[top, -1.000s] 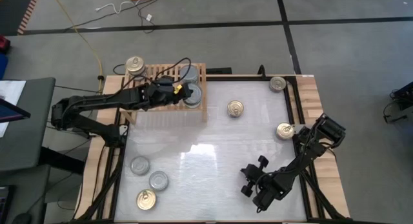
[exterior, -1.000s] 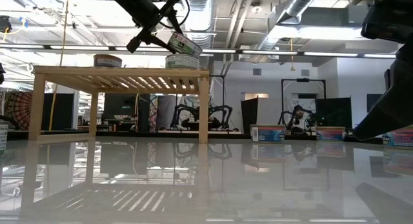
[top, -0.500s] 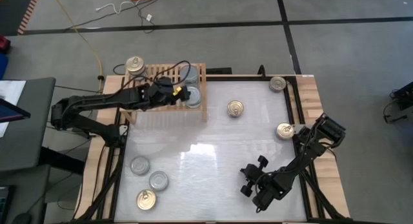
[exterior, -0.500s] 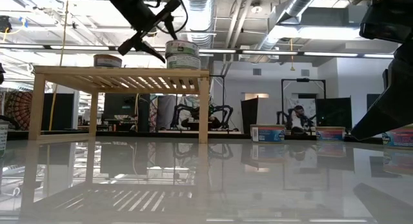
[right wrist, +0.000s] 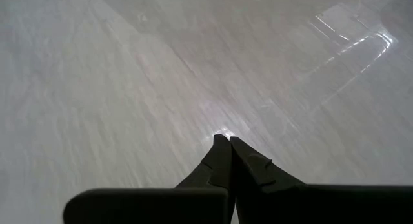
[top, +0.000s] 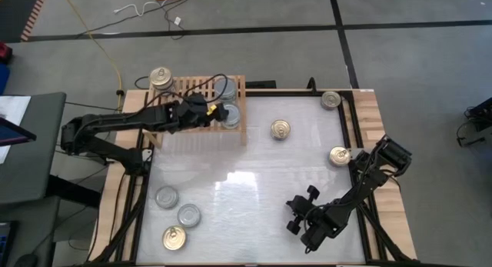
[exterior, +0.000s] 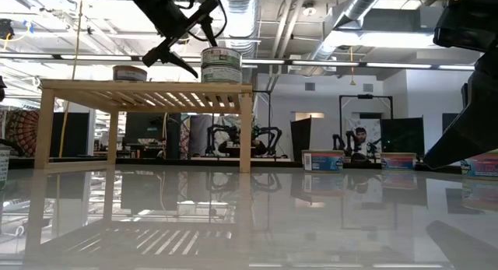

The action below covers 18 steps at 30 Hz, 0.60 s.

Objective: Stack canned seafood by type on shelf
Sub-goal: Stack the green tuna can on top of the bottom green tuna can on the shelf, then put the blue tuna can on the shelf

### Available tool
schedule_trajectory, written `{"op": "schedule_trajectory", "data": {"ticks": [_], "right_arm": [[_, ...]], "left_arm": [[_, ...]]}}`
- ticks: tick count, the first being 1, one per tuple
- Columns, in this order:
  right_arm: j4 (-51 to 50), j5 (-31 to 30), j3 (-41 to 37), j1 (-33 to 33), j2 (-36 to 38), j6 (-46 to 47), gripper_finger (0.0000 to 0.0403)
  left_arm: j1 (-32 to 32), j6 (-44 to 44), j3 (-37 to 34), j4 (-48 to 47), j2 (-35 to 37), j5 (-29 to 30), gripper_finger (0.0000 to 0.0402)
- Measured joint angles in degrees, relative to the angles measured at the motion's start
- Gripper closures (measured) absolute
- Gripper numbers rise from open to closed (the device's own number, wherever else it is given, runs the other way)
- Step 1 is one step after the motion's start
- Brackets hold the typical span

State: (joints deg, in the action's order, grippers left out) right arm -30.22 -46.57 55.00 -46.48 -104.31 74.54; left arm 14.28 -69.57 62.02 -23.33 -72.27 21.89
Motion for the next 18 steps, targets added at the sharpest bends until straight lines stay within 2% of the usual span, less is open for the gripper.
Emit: {"op": "schedule_trajectory", "data": {"ticks": [9,15,18], "right_arm": [[-0.01,0.00,0.00,0.00,0.00,0.00,0.0375],[-0.01,0.00,0.00,0.00,0.00,-0.01,0.0375],[0.00,0.00,0.00,-0.02,0.00,0.00,0.0375]], "left_arm": [[0.01,1.28,0.00,0.09,0.00,1.36,0.0111],[-0.18,7.07,-0.02,0.00,2.82,0.87,0.0111],[-1.96,12.79,-0.02,-0.10,5.65,0.81,0.0111]]}}
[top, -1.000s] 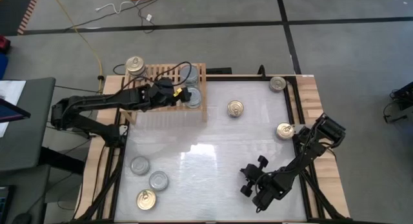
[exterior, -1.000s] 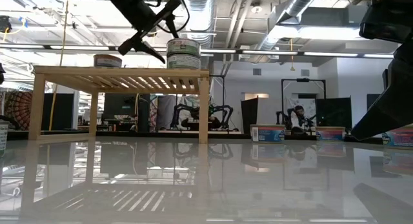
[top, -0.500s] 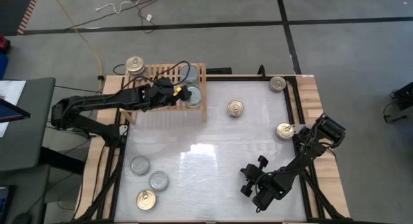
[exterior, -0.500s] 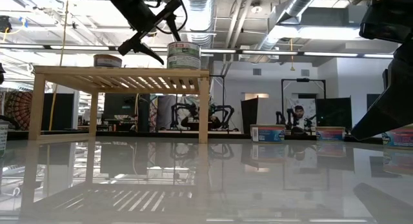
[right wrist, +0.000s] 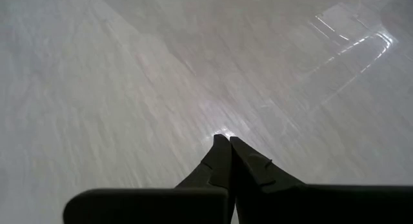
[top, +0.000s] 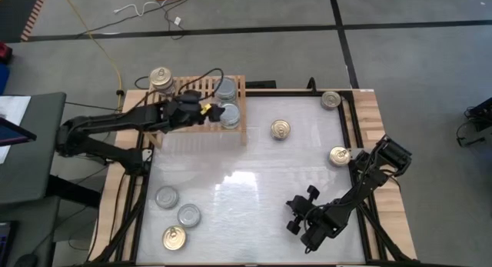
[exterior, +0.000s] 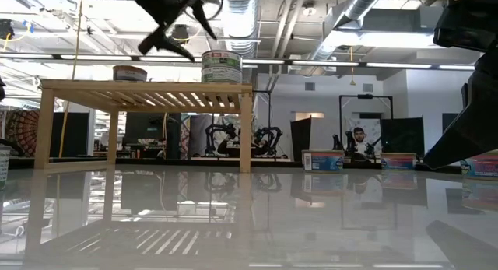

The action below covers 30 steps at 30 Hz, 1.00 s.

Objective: Stack canned seafood by type on shelf
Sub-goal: Put the blue tuna can on the shelf

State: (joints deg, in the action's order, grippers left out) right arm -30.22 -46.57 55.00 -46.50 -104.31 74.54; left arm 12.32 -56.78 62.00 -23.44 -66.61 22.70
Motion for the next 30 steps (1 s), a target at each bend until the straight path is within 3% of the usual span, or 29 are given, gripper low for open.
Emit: {"op": "schedule_trajectory", "data": {"ticks": [5,12,14,20,26,30], "right_arm": [[-0.01,0.00,0.00,0.00,0.00,0.00,0.0375],[0.29,0.00,0.00,0.00,0.00,0.00,0.0375],[0.62,0.02,0.00,0.00,0.00,-0.01,0.0375],[0.72,0.02,-0.02,0.39,0.00,-0.02,0.0375],[0.83,0.12,-0.02,1.85,0.00,-0.04,0.0375],[0.92,0.17,-0.02,2.56,0.00,-0.21,0.0375]], "left_arm": [[-10.16,6.53,-0.33,-1.97,2.33,2.78,0.0111],[-33.60,8.15,-3.97,-2.36,-0.19,22.44,0.0111],[-39.08,9.21,-4.44,-3.11,-0.91,24.79,0.0111],[-51.17,3.51,-7.91,-2.75,-1.02,24.15,0.0111],[-57.59,-6.50,-12.81,-2.96,-1.02,23.95,0.0111],[-59.18,-13.35,-14.52,-3.34,-1.02,17.37,0.0111]]}}
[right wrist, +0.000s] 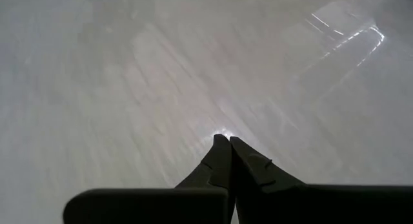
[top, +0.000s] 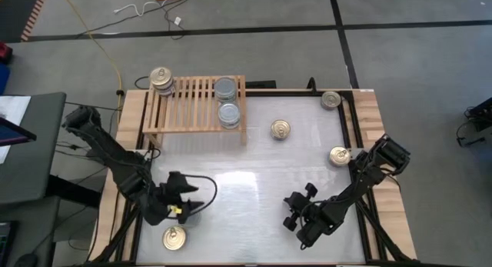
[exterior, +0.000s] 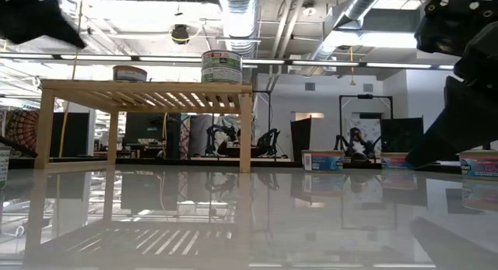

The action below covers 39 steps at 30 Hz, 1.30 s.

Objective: Stack canned seafood by type on shelf
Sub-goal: Put the blue tuna can on the shelf

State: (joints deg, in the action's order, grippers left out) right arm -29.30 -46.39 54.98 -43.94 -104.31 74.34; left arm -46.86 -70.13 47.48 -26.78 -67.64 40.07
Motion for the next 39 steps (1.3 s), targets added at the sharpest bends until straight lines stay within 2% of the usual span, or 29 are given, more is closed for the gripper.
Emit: {"op": "schedule_trajectory", "data": {"ticks": [2,11,15,20,23,27,31,36,39], "right_arm": [[-0.07,0.02,0.00,0.22,0.00,-0.01,0.0375],[-0.33,0.15,0.00,1.02,0.00,-6.70,0.0375],[-3.78,0.74,0.00,3.14,0.00,-4.97,0.0375],[-11.50,5.91,-0.02,7.84,0.00,-2.18,0.0379],[-13.96,6.61,-0.03,10.16,0.01,-2.27,0.0381],[-12.17,8.57,-3.57,13.74,1.78,-3.62,0.0382],[-4.13,10.11,-11.17,16.59,7.40,-4.34,0.0382],[6.51,11.05,-22.22,20.64,20.57,-11.80,0.0382],[14.61,11.21,-27.61,25.47,30.35,-17.78,0.0382]], "left_arm": [[-0.66,-3.94,-0.10,-1.04,0.00,-3.80,0.0111],[-3.02,-11.58,-0.08,-1.36,-5.25,-8.27,0.0111],[-3.40,-11.89,-0.08,-0.54,-8.71,-7.59,0.0111],[-2.64,-10.69,-0.06,1.33,-13.69,-3.99,0.0111],[-1.30,-10.32,-0.06,0.97,-16.44,-3.43,0.0111],[1.90,-6.20,-0.06,1.02,-18.47,-2.79,0.0111],[5.39,-0.02,-0.06,5.21,-18.80,-0.43,0.0111],[8.55,18.24,-0.06,16.74,-18.74,-0.29,0.0111],[9.97,27.51,0.03,22.43,-18.71,-0.25,0.0111]]}}
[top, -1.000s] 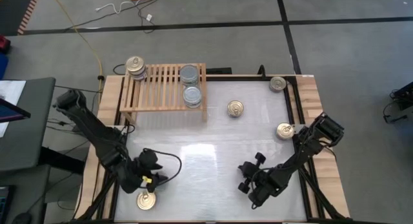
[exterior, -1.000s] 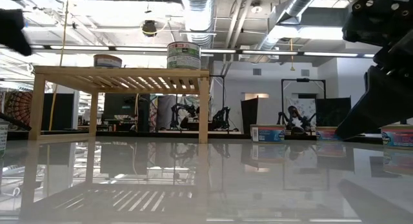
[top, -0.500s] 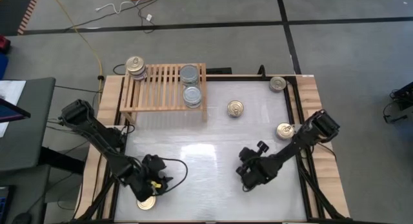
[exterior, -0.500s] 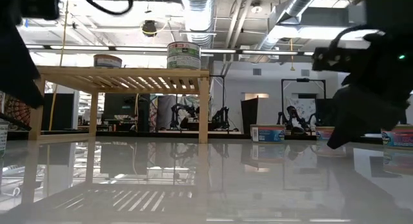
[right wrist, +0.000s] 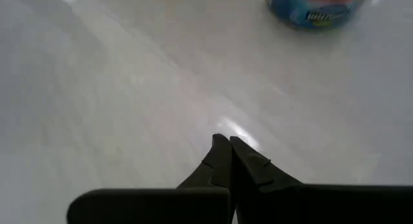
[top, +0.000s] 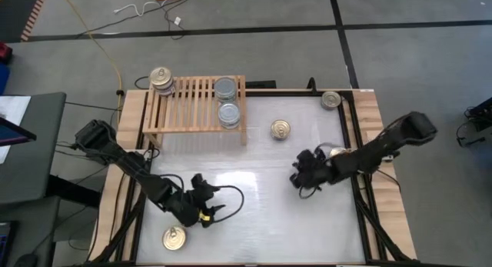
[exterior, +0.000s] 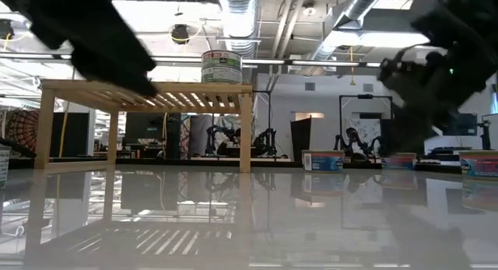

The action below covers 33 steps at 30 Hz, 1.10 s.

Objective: Stack canned seafood by type on shelf
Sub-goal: Put the blue tuna can on the shelf

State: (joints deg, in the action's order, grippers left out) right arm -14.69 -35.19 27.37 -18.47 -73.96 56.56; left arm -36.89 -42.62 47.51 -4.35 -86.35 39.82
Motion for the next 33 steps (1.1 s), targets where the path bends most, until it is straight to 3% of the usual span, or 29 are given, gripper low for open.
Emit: {"op": "schedule_trajectory", "data": {"ticks": [3,7,12,16,26,33], "right_arm": [[10.47,6.12,-5.27,7.60,7.78,-11.35,0.0383],[26.63,15.66,-8.23,19.84,14.30,-23.07,0.0383],[28.86,25.23,-6.06,33.49,12.50,-24.97,0.0383],[28.07,28.42,-3.81,39.21,5.80,-26.82,0.0383],[30.30,29.53,2.47,40.59,-12.92,-30.17,0.0383],[35.50,33.32,2.91,29.39,-19.09,-24.68,0.0383]], "left_arm": [[1.49,5.20,0.00,2.75,0.00,0.13,0.0111],[3.23,5.92,0.00,2.82,0.00,0.15,0.0111],[4.35,5.69,0.00,2.81,0.00,0.13,0.0111],[4.70,5.63,0.00,2.81,0.00,0.11,0.0111],[4.70,4.50,0.00,2.77,0.00,0.06,0.0111],[4.70,3.82,0.00,2.74,0.00,0.06,0.0111]]}}
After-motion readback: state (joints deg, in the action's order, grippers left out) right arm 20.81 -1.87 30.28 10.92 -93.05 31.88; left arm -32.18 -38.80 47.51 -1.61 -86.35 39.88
